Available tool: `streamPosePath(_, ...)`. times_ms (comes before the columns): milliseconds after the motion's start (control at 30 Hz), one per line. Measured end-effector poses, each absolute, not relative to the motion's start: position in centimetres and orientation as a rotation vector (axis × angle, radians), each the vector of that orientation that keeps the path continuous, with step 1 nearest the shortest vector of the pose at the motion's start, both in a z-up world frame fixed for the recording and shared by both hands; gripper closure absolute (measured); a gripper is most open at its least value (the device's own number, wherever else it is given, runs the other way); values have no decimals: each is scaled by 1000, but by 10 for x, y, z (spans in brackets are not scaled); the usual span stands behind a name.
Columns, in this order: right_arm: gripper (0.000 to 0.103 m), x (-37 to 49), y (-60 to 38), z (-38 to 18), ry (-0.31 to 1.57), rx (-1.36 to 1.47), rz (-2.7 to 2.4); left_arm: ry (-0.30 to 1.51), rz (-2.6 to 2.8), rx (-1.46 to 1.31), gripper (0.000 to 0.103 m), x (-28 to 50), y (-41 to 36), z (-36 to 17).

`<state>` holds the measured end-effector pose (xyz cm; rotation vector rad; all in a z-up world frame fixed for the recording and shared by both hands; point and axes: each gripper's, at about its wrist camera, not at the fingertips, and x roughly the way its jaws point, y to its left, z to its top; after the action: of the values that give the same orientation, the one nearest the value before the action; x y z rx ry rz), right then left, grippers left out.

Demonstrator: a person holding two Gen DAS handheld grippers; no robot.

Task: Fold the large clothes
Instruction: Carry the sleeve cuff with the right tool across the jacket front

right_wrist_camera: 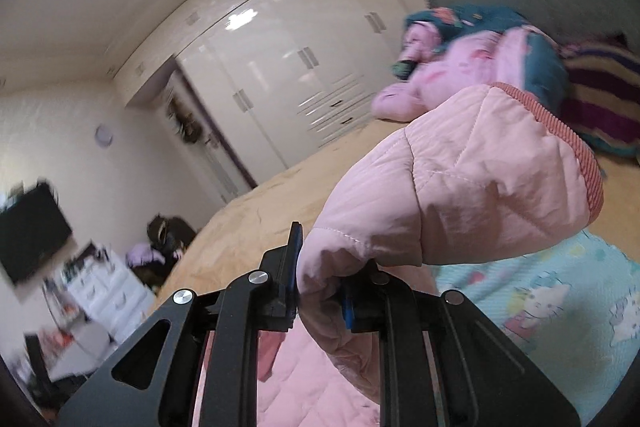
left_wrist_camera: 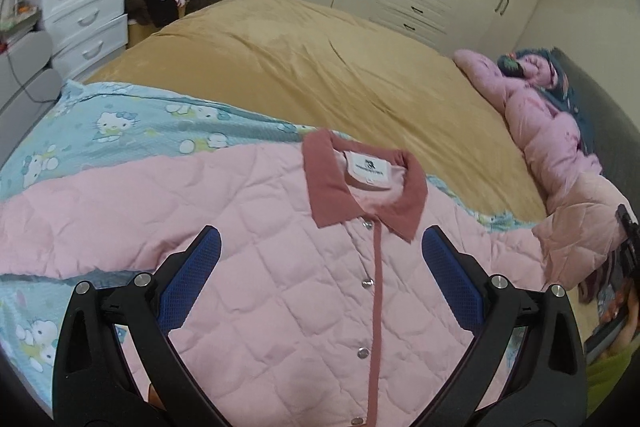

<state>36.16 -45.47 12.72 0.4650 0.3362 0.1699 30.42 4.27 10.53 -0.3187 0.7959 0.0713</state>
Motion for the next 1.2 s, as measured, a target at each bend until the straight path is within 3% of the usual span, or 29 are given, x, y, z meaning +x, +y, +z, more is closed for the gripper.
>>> streamPosePath(433,87,379,-306,109,400,255,353,790,52,-455,9,302,98,77)
streamPosePath(767,87,388,-191,21,575,112,473,820,49,-523,9,305,123,37)
streamPosePath(967,85,389,-166,-41,744,169,487,842,28,-565,9,315,124,14)
streamPosePath(1000,82,389,-165,-47,770,189,492,845,25,-572,9,317,124,11)
streamPosePath(1033,65,389,-167,-53,817,227,508,846,21,-581,9,319,124,7)
streamPosePath(1100,45,384,-181,-56,853,351,496,846,11,-607,9,323,125,0)
streamPosePath(1200,32,374,-203,-53,817,488,382,840,-3,-648,9,325,131,-10)
